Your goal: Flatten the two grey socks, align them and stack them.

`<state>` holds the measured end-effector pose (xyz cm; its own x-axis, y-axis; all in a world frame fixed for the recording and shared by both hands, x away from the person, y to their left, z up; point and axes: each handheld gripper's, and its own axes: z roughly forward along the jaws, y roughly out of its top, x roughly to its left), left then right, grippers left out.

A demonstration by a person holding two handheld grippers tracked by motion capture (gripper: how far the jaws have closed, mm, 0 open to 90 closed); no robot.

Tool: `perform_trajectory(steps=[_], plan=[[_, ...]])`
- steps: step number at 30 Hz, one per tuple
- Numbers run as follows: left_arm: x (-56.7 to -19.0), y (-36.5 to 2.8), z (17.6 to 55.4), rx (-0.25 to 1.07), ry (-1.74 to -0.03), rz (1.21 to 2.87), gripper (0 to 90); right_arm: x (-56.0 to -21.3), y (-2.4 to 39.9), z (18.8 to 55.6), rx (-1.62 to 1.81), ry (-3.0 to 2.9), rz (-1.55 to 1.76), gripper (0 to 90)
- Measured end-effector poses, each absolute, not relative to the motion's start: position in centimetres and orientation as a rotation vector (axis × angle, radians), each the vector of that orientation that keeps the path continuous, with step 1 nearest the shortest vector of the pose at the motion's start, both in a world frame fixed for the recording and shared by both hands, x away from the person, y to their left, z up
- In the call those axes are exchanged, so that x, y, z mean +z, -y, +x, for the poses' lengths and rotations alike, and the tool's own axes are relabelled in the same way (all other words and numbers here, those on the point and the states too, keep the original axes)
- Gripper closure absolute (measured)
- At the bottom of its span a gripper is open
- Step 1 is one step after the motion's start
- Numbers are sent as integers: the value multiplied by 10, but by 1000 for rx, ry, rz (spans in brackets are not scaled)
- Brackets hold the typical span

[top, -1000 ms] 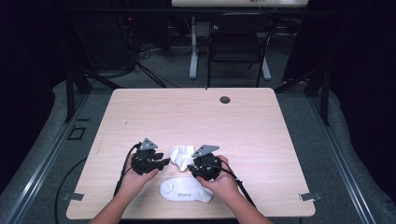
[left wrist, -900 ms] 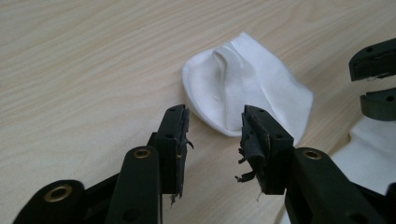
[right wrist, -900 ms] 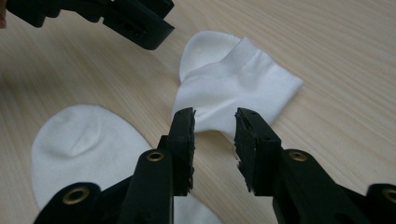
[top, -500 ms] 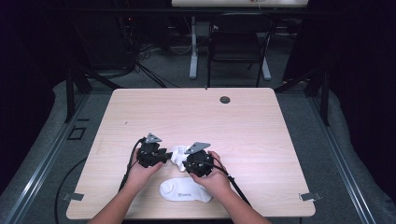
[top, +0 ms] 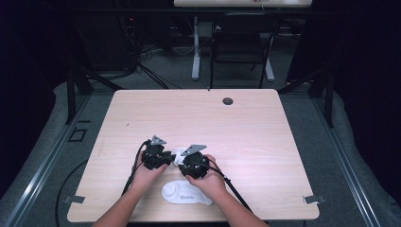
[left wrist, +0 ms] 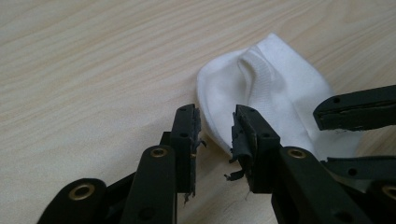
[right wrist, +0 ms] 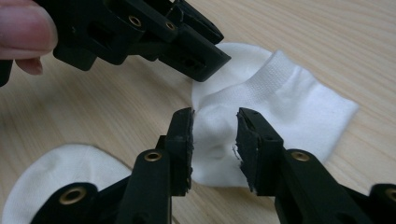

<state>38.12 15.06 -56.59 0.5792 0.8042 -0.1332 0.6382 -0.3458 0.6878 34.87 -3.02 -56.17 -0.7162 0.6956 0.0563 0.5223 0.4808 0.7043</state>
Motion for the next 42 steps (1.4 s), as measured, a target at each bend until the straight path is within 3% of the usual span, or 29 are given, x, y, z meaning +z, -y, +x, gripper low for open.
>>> perform_trajectory(steps=[8,24,42], plan=[[-568,-151,381,284,-1156,2087,753,-568,27,352,1023,-2501,1047,621],[-570,-152,379,266,-1155,2100,839,-571,24,350,970,-2518,1035,834],[-570,-162,376,255,-1167,2096,887,-551,48,343,1102,-2437,1089,866]])
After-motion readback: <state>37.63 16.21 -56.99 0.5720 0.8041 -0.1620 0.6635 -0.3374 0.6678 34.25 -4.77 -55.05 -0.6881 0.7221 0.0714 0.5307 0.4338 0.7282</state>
